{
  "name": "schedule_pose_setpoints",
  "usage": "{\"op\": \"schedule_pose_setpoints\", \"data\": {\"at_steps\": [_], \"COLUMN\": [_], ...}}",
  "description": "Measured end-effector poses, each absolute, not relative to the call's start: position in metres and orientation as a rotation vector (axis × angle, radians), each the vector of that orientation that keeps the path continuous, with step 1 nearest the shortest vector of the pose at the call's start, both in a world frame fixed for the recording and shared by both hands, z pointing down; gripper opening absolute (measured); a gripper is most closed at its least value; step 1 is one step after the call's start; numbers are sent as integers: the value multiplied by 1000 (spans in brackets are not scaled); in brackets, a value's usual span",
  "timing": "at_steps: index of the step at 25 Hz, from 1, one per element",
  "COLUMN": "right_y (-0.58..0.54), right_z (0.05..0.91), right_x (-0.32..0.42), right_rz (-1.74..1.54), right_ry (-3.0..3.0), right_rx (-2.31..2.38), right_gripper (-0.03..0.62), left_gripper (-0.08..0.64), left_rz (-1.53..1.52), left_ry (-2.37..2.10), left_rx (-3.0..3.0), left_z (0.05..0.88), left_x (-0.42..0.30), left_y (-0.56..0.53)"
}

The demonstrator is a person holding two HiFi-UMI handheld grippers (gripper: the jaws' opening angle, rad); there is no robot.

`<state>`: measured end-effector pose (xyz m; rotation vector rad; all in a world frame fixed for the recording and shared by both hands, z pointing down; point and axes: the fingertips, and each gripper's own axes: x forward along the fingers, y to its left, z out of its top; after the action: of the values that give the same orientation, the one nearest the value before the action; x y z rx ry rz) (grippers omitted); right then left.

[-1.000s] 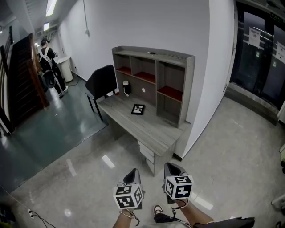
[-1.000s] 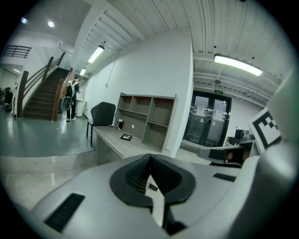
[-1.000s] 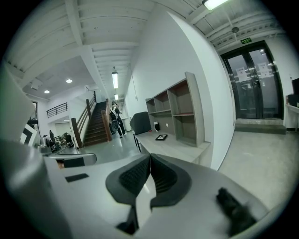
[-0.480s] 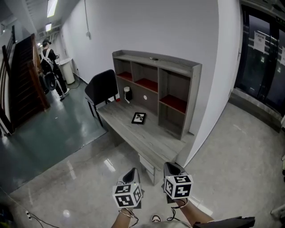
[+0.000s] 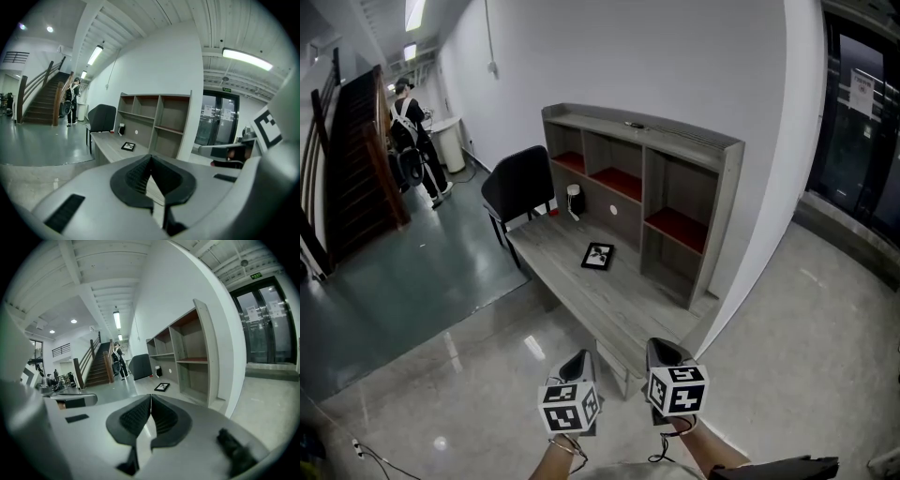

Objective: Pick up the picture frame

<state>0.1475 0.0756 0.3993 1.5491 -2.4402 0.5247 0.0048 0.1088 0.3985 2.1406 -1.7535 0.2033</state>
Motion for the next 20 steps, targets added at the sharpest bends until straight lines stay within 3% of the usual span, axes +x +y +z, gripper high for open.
{"op": "schedule_pose_setpoints", "data": {"at_steps": [20], "right_y": [-1], "right_z": [434], "right_x": [134], "right_rz": [598], "right_ry": [-2395], "right_rx": [1532], "right_gripper": [32], "left_gripper": [13], "left_rz": [250], "left_ry": [-1718], "left_rx": [2095], "left_z": [433], "left_x": [-10], "left_y": [36]}}
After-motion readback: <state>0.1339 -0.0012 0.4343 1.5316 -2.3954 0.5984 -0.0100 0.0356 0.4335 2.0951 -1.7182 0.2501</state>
